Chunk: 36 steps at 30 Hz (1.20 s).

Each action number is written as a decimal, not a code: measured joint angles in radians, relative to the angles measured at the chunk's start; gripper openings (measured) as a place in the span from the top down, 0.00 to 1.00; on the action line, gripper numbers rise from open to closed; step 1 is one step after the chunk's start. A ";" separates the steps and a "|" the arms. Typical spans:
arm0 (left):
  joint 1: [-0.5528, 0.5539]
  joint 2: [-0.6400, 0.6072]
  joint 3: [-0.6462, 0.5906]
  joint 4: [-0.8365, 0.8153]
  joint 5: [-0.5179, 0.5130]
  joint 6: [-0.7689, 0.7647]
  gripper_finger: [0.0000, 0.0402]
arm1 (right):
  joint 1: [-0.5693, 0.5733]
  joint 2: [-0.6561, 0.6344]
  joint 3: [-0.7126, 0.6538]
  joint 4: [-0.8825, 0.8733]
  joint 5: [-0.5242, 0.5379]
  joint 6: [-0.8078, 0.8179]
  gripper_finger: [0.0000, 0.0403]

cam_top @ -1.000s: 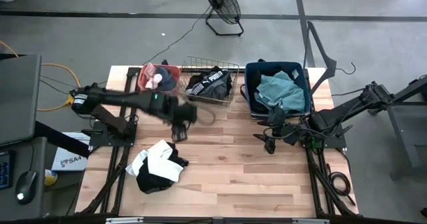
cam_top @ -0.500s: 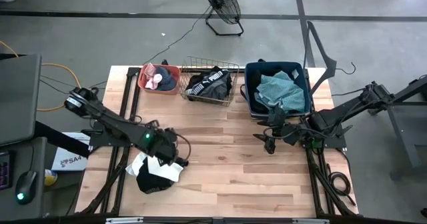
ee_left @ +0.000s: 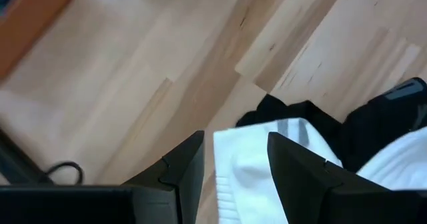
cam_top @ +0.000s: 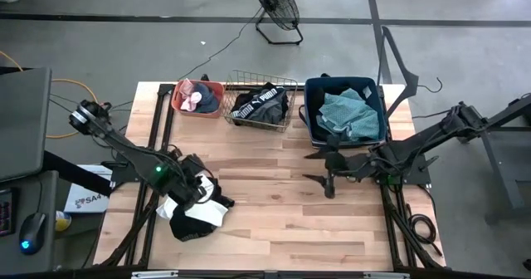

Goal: Pick & Place Cloths
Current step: Put the white sock into the orange bin

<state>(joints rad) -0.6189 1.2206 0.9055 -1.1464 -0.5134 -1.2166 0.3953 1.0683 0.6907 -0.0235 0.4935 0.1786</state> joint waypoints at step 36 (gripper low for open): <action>-0.076 -0.144 -0.166 0.149 0.472 -0.498 0.61 | -0.107 0.035 -0.220 0.376 -0.311 0.138 0.36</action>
<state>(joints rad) -0.6953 1.0764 0.7391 -0.9973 -0.0419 -1.7142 0.2878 1.1034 0.4709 0.3525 0.1827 0.3163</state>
